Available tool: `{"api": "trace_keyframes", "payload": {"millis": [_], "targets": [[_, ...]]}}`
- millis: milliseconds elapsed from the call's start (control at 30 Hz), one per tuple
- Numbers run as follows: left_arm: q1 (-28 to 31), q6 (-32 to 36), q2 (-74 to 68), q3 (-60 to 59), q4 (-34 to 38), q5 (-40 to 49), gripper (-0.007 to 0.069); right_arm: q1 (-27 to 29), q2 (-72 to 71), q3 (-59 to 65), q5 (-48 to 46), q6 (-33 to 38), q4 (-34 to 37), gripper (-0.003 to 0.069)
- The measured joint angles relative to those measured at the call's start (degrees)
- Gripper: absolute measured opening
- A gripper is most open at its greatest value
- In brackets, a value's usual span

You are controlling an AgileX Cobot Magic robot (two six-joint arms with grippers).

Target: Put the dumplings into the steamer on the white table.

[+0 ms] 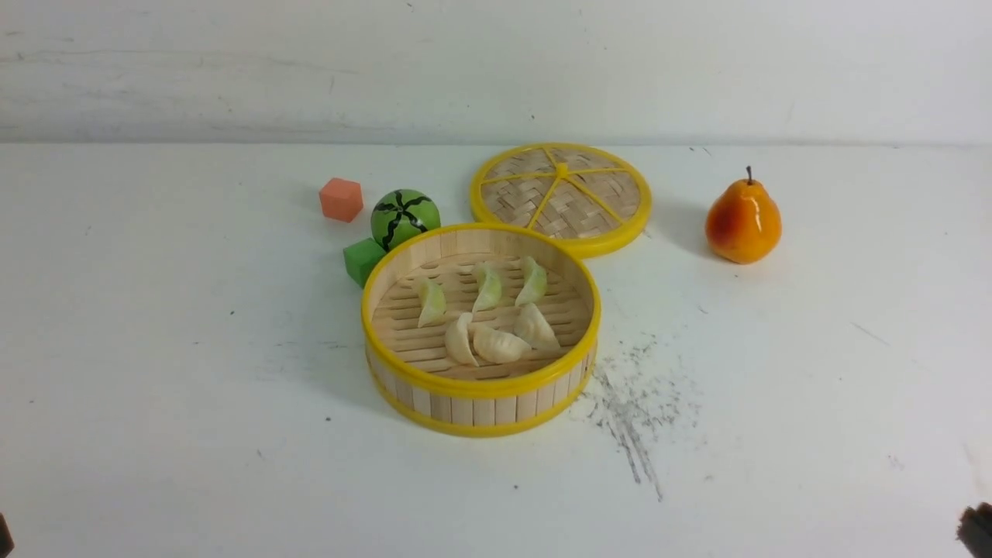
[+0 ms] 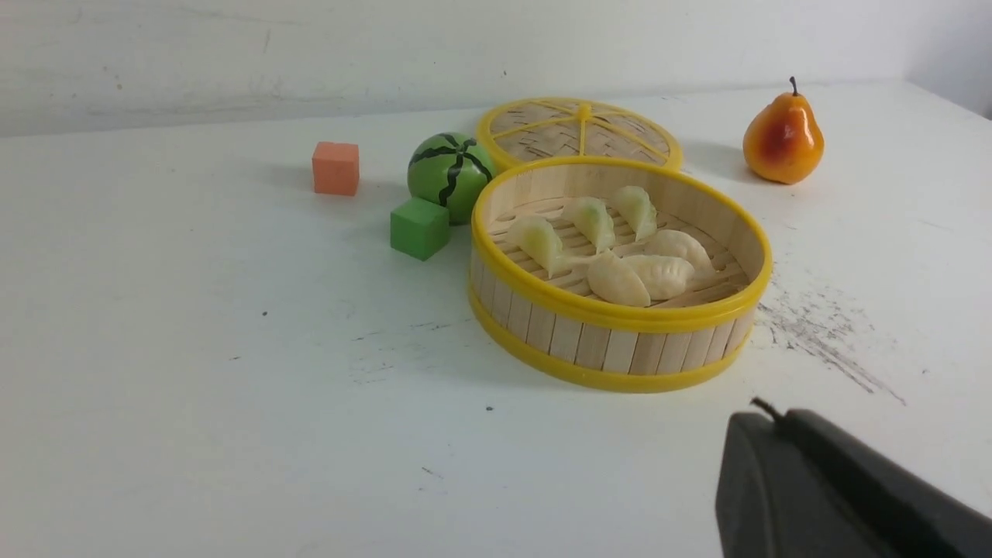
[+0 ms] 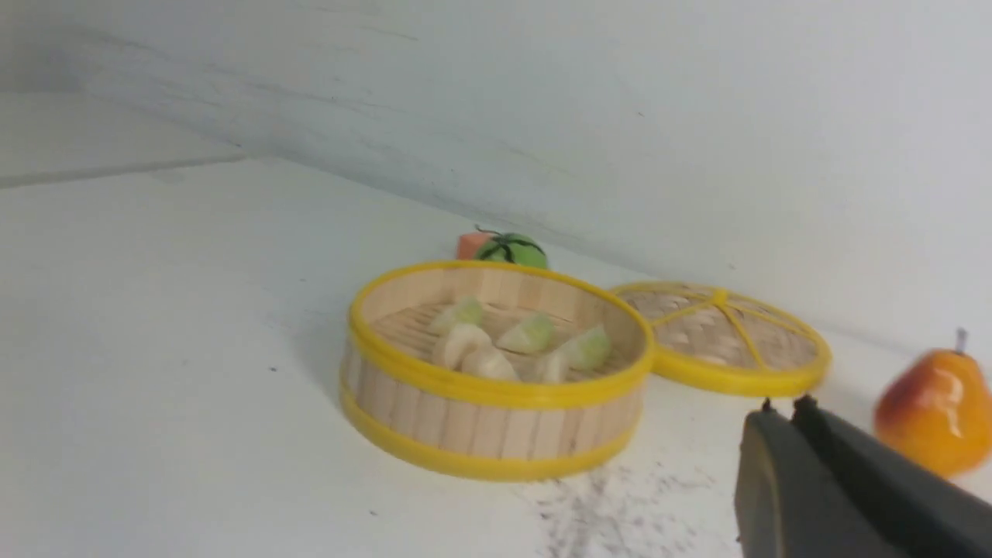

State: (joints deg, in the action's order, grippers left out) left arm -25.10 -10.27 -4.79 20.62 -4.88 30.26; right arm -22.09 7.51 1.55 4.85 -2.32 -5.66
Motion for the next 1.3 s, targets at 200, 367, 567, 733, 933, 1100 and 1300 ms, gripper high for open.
{"api": "trace_keyframes", "payload": {"millis": [200, 367, 567, 733, 933, 1100, 1300], "targets": [[0.0, 0.0, 0.0, 0.0, 0.0, 0.1, 0.0002, 13.2, -8.1, 0.0, -14.8, 0.0, 4.3, 0.0031], [0.0, 0.0, 0.0, 0.0, 0.0, 0.1, 0.0003, 19.7, -8.1, 0.0, -21.2, 0.0, 9.0, 0.0041], [0.0, 0.1, 0.0, 0.0, 0.0, 0.1, 0.0007, 21.2, -8.1, -0.5, -27.2, -0.1, 12.1, 0.005], [0.0, 0.1, 0.0, 0.0, 0.0, 0.1, 0.0013, 21.2, -8.1, -0.5, -27.4, -0.1, 12.6, 0.0057], [0.0, 0.1, 0.0, 0.0, 0.0, 0.1, 0.002, 21.2, -8.1, -0.5, -27.5, -0.1, 12.6, 0.0068], [0.0, 0.1, 0.0, 0.0, 0.0, 0.1, 0.0024, 21.2, -8.1, -0.5, -27.5, -0.1, 12.6, 0.0075], [2.0, 0.1, 4.6, -4.0, -2.9, -2.2, 0.0029, 21.2, -8.1, -0.5, -27.5, -0.1, 12.6, 0.0083]]}}
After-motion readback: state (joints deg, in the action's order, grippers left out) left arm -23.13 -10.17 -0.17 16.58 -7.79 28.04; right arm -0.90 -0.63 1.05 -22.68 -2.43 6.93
